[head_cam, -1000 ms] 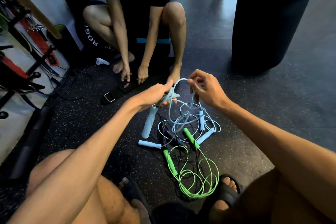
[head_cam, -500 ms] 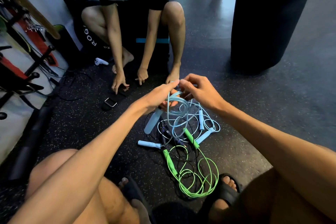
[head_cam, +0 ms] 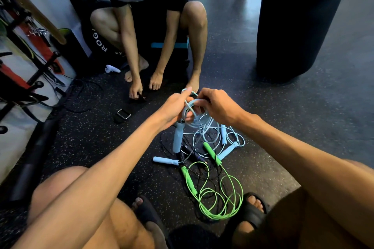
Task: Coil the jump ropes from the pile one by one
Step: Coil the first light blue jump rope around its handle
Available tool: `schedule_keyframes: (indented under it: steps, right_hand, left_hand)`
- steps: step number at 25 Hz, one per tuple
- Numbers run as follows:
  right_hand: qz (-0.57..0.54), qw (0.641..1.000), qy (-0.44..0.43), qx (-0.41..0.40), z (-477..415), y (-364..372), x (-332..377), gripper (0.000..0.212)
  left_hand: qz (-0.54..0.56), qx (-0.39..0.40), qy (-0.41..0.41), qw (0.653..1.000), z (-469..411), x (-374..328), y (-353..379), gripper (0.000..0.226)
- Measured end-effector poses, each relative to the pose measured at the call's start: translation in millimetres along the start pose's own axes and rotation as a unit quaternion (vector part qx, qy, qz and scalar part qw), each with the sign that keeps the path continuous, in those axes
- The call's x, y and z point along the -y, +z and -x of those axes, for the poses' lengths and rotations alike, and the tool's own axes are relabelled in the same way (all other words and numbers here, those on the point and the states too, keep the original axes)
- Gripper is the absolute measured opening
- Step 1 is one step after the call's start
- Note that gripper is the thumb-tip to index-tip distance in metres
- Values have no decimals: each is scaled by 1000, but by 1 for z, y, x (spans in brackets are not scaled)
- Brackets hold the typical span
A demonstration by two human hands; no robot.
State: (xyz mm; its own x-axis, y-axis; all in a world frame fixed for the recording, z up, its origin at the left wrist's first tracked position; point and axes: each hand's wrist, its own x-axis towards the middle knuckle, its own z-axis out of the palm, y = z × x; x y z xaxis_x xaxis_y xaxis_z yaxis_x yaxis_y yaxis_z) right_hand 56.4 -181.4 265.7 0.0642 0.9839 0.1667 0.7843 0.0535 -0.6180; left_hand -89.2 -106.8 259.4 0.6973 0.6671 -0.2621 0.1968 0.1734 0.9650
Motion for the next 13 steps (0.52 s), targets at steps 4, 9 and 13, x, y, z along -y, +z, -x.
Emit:
schedule_keyframes:
  steps: [4,9,13]
  right_hand:
    - [27,999,1,-43,-2,0,-9,22]
    - [15,996,21,-87,-1,-5,-13,22]
    - [-26,990,71,-120,-3,-16,-14,23]
  left_hand:
    - [26,-91,13,995,-5,5,12,45]
    - [-34,-221,62,973,-12,7,1,11]
    - [-89,-177,-60,978,-14,14,-11,25]
